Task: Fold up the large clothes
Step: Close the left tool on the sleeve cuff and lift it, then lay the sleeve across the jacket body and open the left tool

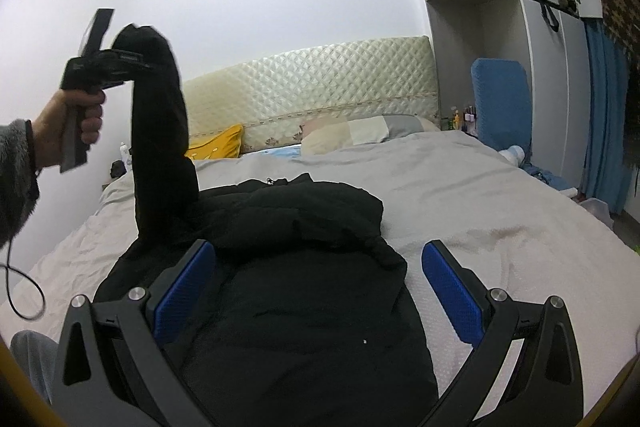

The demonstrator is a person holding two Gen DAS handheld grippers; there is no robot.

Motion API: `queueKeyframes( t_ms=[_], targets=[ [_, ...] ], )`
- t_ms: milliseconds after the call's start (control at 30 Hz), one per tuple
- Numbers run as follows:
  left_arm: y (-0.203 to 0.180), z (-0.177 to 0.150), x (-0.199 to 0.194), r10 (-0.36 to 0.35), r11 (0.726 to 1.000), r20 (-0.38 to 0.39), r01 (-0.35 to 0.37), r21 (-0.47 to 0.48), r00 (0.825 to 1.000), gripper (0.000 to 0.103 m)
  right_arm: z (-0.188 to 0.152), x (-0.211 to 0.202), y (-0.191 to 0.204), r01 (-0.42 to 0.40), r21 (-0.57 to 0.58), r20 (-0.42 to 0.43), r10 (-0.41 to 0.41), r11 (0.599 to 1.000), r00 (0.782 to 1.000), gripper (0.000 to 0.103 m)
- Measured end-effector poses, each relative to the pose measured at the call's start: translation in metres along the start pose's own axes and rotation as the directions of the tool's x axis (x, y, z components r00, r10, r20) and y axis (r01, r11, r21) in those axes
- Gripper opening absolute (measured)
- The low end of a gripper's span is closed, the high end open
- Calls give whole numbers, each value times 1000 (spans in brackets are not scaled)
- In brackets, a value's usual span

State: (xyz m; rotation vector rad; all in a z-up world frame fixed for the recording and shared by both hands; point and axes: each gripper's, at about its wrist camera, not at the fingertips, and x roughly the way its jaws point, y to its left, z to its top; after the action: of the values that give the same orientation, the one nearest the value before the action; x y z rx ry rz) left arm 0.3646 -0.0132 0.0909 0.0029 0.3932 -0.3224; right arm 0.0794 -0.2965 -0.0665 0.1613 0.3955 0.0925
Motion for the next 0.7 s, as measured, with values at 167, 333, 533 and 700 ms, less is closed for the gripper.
queueKeyframes(
  t_ms=[167,333,533,700],
  targets=[
    [-60,-31,48,-61,996,-72,65,59,996,2,-2,1,-12,-4,34,-5,4,999,1000,103],
    [-106,-77,95,-121,991,-157,129,42,980,2,-4,6,-22,20,54,-7,-20,998,1000,103],
    [-150,-138,152,-130,988,-278,148,46,952,2,-7,14,-37,28,105,-20,-26,994,999,103],
    [-147,-188,179,-115,989,-385,141,41,916,2,-12,21,-46,28,131,-37,-24,991,999,103]
  ],
)
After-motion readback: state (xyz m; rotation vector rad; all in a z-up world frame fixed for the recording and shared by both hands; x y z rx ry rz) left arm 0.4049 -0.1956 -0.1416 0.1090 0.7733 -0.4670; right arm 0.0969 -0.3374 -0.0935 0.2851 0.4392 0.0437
